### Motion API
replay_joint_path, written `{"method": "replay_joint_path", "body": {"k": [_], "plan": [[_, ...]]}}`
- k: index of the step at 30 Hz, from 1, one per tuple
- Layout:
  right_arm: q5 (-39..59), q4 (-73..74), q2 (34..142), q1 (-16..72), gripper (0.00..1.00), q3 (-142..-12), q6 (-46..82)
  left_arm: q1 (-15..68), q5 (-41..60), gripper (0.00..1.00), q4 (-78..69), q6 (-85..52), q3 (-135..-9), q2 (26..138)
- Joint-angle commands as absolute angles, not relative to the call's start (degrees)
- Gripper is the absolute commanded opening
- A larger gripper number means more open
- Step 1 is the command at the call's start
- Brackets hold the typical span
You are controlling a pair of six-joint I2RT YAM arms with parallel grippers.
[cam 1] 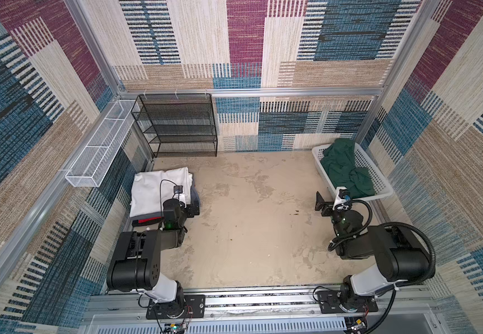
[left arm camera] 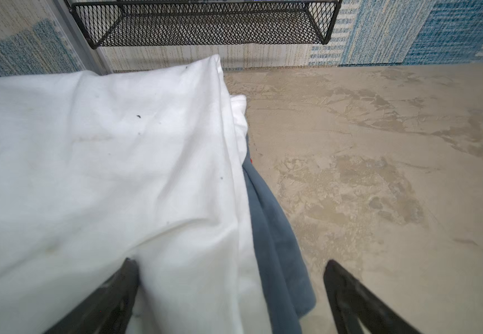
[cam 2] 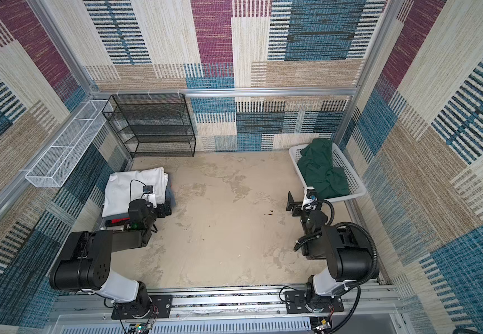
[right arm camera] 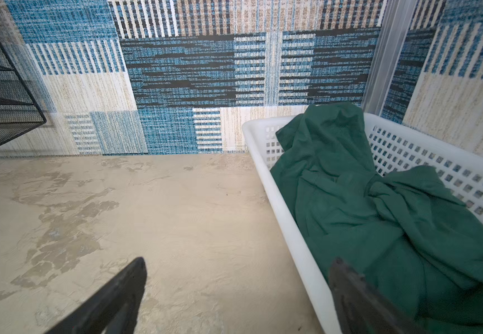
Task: Fold and stack the t-shirts
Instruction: 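Reach the right gripper into the white basket toward the green t-shirt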
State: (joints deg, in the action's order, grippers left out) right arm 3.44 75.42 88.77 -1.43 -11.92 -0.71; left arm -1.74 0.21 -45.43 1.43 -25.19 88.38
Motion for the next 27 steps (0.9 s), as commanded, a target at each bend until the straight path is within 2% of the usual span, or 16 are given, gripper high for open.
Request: {"method": "replay_joint_path", "body": {"k": [1,9,27], "plan": [[4.4,76.2,88.6,-1.4,0.98,-11.8,-1.4,-1.8,0.8,1.00,-45.3,0.4,-25.4,88.3],[4.5,75.7,88.8,-1.5,0.98,-12.1,-1.1,-4.1,5.1,1.00,-45.9,-0.9,-25.3,88.5],[3.9,75.7,88.6,-1.3,0.98,-12.1,-1.6,-4.0,4.8,1.00,-45.4,-0.6,-25.5,88.4]]}}
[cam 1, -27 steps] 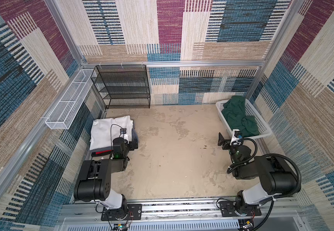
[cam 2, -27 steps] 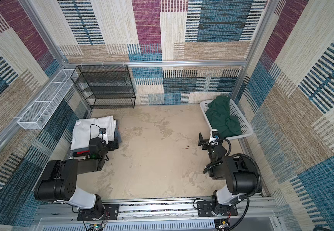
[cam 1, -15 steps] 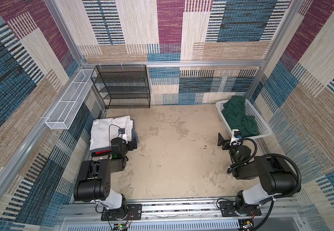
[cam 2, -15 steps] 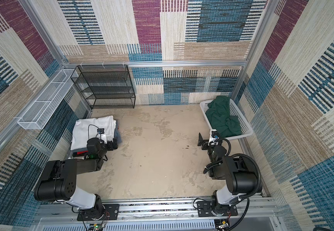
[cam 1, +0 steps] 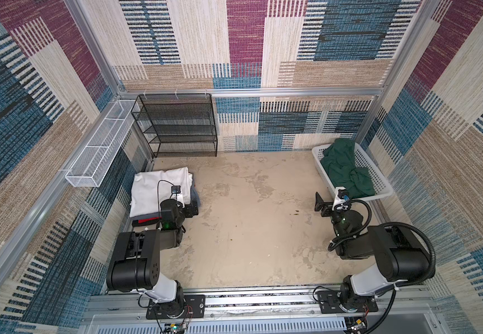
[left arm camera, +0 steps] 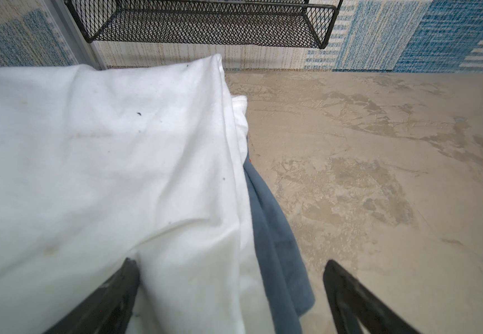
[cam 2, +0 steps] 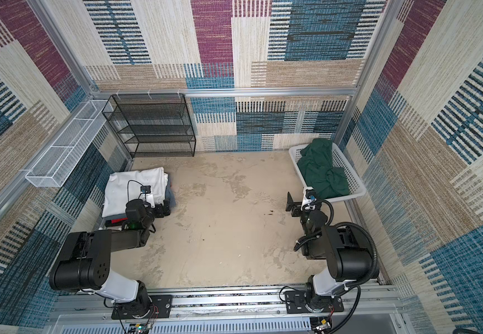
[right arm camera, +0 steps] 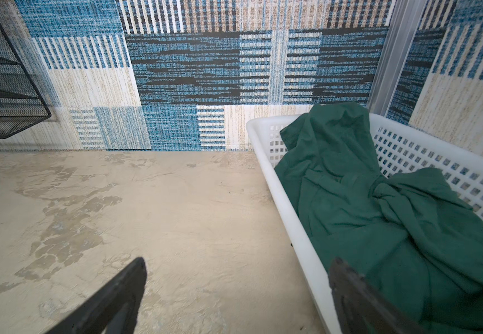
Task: Fold and stack the t-shirts
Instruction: 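Reach the right gripper into the white basket toward the green t-shirt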
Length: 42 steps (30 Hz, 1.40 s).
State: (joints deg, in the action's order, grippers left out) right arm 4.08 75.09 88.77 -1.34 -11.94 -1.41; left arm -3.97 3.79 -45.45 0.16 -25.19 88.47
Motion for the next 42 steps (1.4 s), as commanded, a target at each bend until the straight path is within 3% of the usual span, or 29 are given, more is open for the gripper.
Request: {"method": "replay_joint_path", "body": {"k": [1,6,16,21,27,33,38,42], "plan": [[3.8,75.9,88.5,-1.2,0.99,-12.0,-1.6,-4.0,4.7,1.00,-45.4,-0.6,-25.5,88.3],[-1.1,68.7,84.1,-0.3,0.98,-14.0,-0.8,-3.9,1.2,1.00,-38.5,-2.2,-25.9,81.8],[-1.2,46.9,73.6,0.1,0.98,-19.9,8.4,0.5,-5.1,1.00,-30.0,-2.1,-25.7,71.3],[-7.3,22.2,70.3,0.1,0.98,-33.0,17.6,8.2,-7.2,1.00,-22.2,-1.9,-28.9,66.1],[-11.3,1.2,77.1,-1.2,0.98,-50.3,19.9,18.5,-10.4,1.00,-12.4,-9.6,-33.6,62.5],[-8.8,-3.6,88.0,-3.3,0.98,-61.1,20.9,27.4,-9.0,1.00,-9.3,-15.0,-38.3,65.8],[-5.1,-7.7,100.5,-4.1,0.98,-71.7,20.7,28.7,-6.2,1.00,-10.4,-17.9,-40.1,68.8],[-9.3,-6.1,106.3,-5.5,0.98,-74.6,23.8,28.7,-5.4,1.00,-10.3,-18.4,-40.7,70.2]]}}
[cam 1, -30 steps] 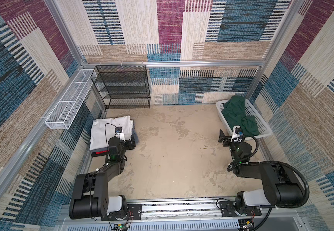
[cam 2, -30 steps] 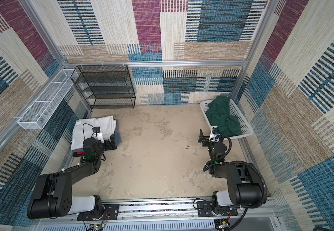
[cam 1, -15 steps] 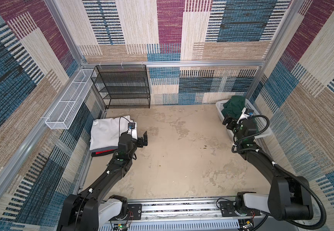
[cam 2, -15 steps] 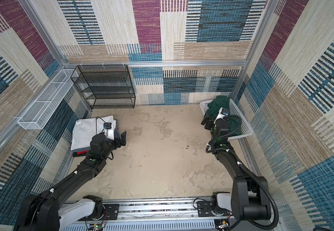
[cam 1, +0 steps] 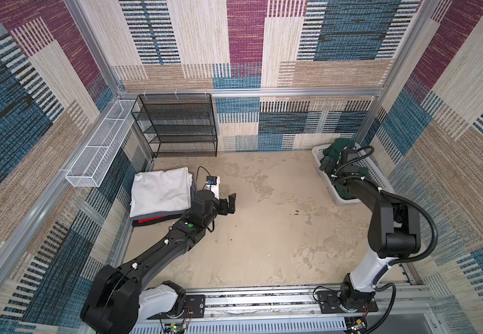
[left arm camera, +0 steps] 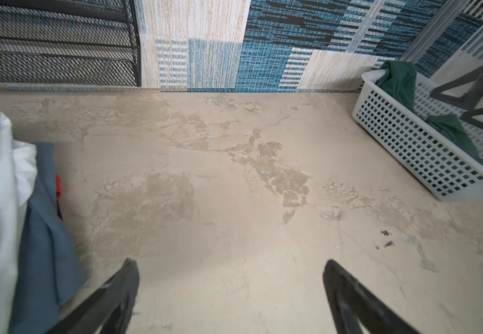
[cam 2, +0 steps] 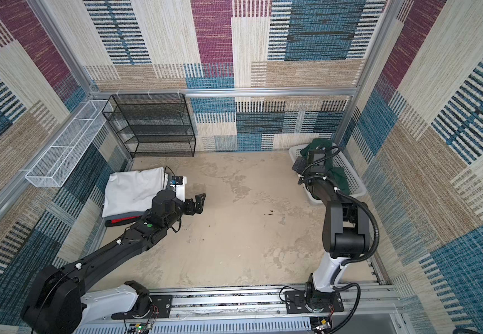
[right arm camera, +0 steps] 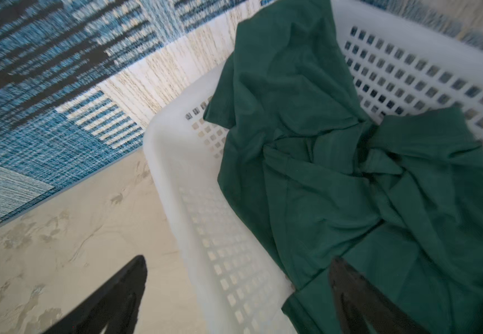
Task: Fold and stack the t-shirts
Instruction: 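Reach the right gripper into the white basket toward the green t-shirt, then grasp the green t-shirt in the basket with the right gripper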
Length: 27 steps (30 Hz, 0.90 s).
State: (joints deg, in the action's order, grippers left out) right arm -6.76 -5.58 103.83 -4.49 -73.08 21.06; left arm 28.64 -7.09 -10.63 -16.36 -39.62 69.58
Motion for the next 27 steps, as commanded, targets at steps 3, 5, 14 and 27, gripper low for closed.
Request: {"method": "replay_joint_path", "body": {"k": [3,5,14,27], "plan": [[-6.2,-6.7,110.4,-8.4,0.99,-78.0,27.1,28.7,-5.8,1.00,-8.5,-18.7,-41.4,70.6],[-4.1,-7.0,112.7,-9.9,0.99,-79.7,28.8,28.7,-5.3,1.00,-7.7,-18.6,-41.6,70.5],[-8.6,-13.4,123.6,-12.6,0.99,-88.9,31.6,28.7,-5.9,1.00,-7.3,-18.0,-41.7,71.3],[0.2,-17.8,134.0,-13.7,0.72,-97.4,28.5,28.5,-7.6,1.00,-5.5,-16.1,-42.5,72.1]]}}
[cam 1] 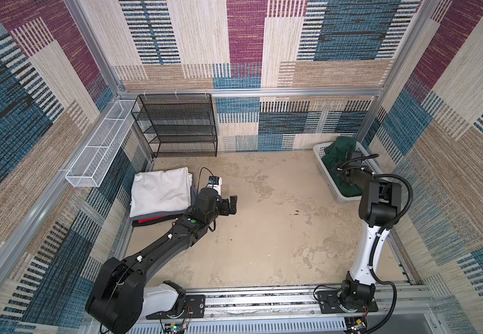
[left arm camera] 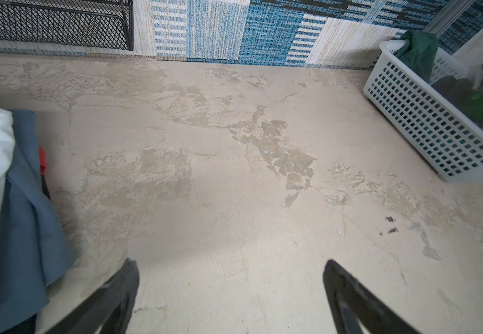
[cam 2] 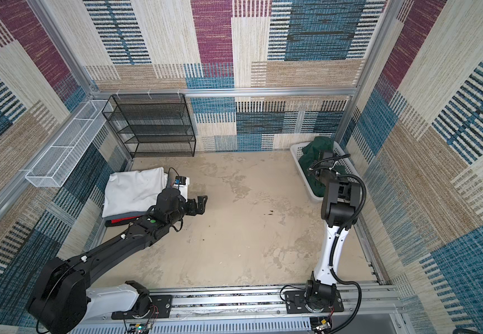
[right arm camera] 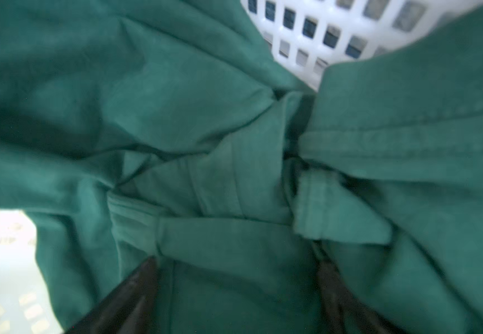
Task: Fold and stack the t-shirts
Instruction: 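Grasp the green t-shirt in the basket with the right gripper, then lift the green t-shirt out and drop it on the table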
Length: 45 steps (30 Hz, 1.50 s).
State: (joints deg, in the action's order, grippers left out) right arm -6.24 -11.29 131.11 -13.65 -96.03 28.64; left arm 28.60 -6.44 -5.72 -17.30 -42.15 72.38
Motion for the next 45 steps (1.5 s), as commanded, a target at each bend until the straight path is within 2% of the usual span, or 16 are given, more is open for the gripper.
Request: {"method": "replay_joint_path", "body": {"k": [1,3,5,8,10,18,28,32,40,44,45], "plan": [[0.2,-18.2,134.4,-13.8,0.63,-97.8,28.3,28.5,-7.8,1.00,-5.4,-16.1,-42.4,72.0],[0.3,-17.6,134.4,-14.0,0.42,-97.3,27.8,28.6,-8.6,1.00,-4.7,-16.3,-42.3,71.7],[1.0,-16.9,134.0,-14.0,0.32,-97.0,26.8,28.5,-8.7,1.00,-4.5,-16.3,-42.0,71.2],[1.2,-16.4,132.5,-14.0,0.08,-96.7,26.1,28.6,-8.8,1.00,-5.1,-17.2,-40.9,70.5],[1.6,-15.1,130.5,-14.0,0.00,-95.5,25.5,28.6,-9.0,1.00,-5.3,-17.4,-40.4,69.9],[8.2,-6.5,116.3,-13.1,0.00,-85.1,27.6,28.5,-9.3,1.00,-6.3,-17.7,-39.7,69.8],[0.1,-6.2,97.4,-4.2,0.00,-81.0,23.5,28.6,-8.2,1.00,-6.2,-17.4,-40.3,69.8],[1.1,-6.9,91.0,0.5,0.00,-82.0,20.8,28.5,-8.6,1.00,-5.7,-17.1,-40.4,68.7],[9.7,-18.1,87.0,11.6,0.00,-90.9,13.8,28.4,-13.5,1.00,-5.0,-18.9,-39.0,64.1],[10.9,-23.3,87.2,18.0,0.00,-93.2,11.3,28.5,-18.8,1.00,-4.2,-20.6,-37.3,60.4],[13.8,-23.6,87.6,18.8,0.00,-92.5,11.5,28.5,-20.2,1.00,-4.1,-20.9,-36.8,59.3]]}}
